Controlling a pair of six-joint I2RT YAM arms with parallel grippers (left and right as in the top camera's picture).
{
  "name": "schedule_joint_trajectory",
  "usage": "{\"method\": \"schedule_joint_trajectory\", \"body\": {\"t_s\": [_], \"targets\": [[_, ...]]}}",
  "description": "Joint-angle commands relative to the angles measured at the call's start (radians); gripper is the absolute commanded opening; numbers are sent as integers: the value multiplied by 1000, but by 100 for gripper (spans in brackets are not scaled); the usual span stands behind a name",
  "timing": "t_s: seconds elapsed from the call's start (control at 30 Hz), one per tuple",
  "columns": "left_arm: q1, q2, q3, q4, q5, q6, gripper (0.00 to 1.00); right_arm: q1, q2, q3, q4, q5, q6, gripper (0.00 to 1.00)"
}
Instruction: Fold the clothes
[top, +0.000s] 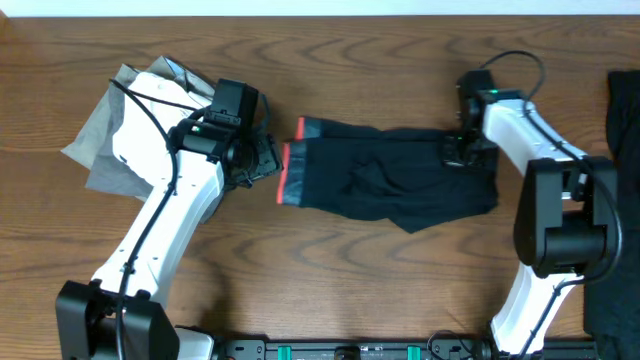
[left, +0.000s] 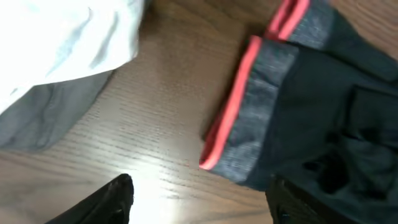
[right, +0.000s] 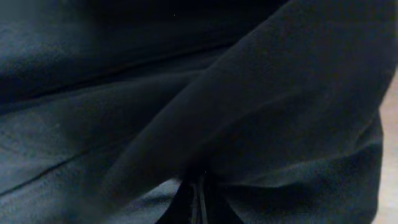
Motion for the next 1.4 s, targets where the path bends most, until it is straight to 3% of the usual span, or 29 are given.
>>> {"method": "schedule_joint_trajectory", "body": {"t_s": [0.0,0.3,0.63,0.83,1.07,1.13,1.2,1.27,1.37], "targets": [[4,61,12,32,76,-27,70,-39,35,-13,-14,61,3,4],[4,277,12,238,315,-24,71,-37,35,-13,-6,29,-37,8],[2,426,12,382,384,-1,75,-27,35,-13,-1,-5,-38,8],[-5,507,12,558,582,2,74,-10,35,-13,10,-8,-38,8],[-56,545,12,620,590,2,73,15,35,-13,13,-8,-45,8],[-69,546,12,623,581,4,67,20,35,-13,15,-8,-45,8],[-75,546,12,623,574,10,50,23,35,-13,15,-8,-45,8],[-75,546,12,620,566,11,41,23,35,-13,14,-8,-49,8],[-70,546,12,609,563,26,39,23,35,-13,11,-8,-55,8]]}}
